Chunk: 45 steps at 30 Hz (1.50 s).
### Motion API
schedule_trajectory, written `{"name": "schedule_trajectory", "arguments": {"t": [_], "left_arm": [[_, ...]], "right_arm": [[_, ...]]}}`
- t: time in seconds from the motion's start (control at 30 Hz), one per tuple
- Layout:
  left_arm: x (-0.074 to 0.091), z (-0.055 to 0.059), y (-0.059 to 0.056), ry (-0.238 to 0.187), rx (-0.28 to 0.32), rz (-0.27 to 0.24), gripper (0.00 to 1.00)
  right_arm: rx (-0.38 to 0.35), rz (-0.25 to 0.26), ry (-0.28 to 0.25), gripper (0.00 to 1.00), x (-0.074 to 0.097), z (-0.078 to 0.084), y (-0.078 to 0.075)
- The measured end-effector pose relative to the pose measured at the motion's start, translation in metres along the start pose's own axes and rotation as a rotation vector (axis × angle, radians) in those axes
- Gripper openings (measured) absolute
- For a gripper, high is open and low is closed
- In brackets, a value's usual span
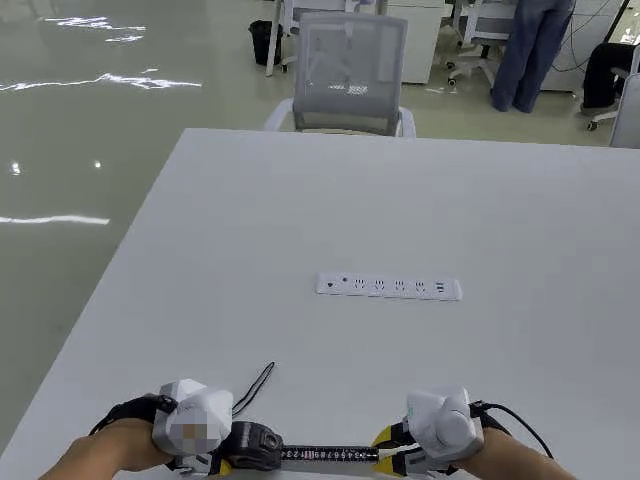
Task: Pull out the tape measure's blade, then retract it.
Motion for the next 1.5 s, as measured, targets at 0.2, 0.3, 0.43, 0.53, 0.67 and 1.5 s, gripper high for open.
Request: {"name": "schedule_trajectory", "arguments": {"t": [0.2,0.3,0.43,0.53,0.67,1.5], "left_arm": [[0.0,0.0,0.0,0.001,0.0,-0.001,0.28],[0.0,-0.001,0.0,0.001,0.0,-0.001,0.28],[0.0,-0.001,0.0,0.001,0.001,0.0,0.28],[0.0,-0.001,0.0,0.0,0.002,-0.001,0.28],[-0.001,-0.001,0.0,-0.001,0.002,0.0,0.28],[0.001,-0.002,-0.001,0.002,0.003,-0.003,0.28]], "right_arm": [[0.0,0.005,0.003,0.12,0.002,0.003,0.0],[0.0,0.005,0.005,0.12,0.003,0.004,0.0],[-0.002,0.006,0.008,0.12,0.004,0.007,0.0],[-0.004,0.005,0.01,0.12,0.005,0.009,0.0],[-0.006,0.005,0.012,0.12,0.006,0.011,0.0],[-0.009,0.012,0.015,0.12,0.012,0.016,0.001]]}}
Point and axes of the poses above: the centre of the closed fingertips' face, and the gripper's own axes: x roughly backward along the fingers, y roughly to its left, z roughly out of its underside, the point moved 9 cm from there along x, roughly backward along the fingers, and after that the axes turned 9 degrees about y, right-handed, at the moved point
